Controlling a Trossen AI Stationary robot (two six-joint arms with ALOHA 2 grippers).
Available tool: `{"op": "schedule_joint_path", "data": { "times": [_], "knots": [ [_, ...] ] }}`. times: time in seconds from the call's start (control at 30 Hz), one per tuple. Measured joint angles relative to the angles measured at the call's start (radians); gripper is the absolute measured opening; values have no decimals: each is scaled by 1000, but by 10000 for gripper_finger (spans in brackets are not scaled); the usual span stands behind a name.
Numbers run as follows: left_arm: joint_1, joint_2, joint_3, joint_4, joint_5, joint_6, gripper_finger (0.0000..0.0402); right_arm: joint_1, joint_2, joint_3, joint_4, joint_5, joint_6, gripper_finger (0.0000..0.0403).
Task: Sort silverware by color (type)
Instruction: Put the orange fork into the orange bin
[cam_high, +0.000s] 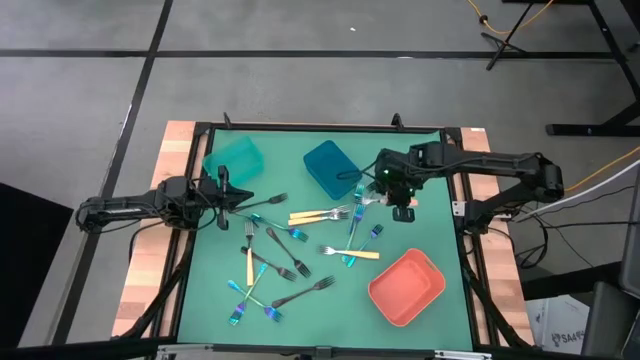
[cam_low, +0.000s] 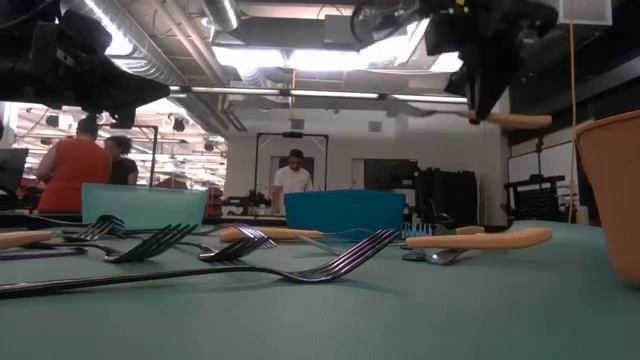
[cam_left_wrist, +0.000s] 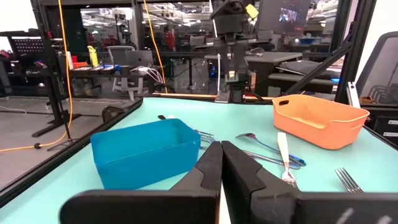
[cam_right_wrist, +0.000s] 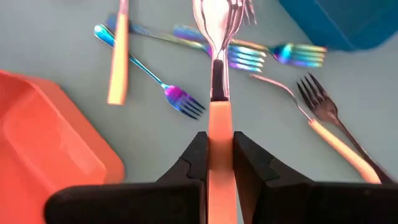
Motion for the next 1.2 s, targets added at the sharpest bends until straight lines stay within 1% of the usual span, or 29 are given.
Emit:
{"op": "schedule_joint_path", "data": {
  "times": [0.53,0.93,1.2],
  "knots": [
    [0,0,0,0,0,0,0,348,0,16,38,-2,17,35],
    [0,0,0,0,0,0,0,544,0,17,61,0,243,35],
    [0,0,0,0,0,0,0,659,0,16,61,58,431,35]
  ]
}}
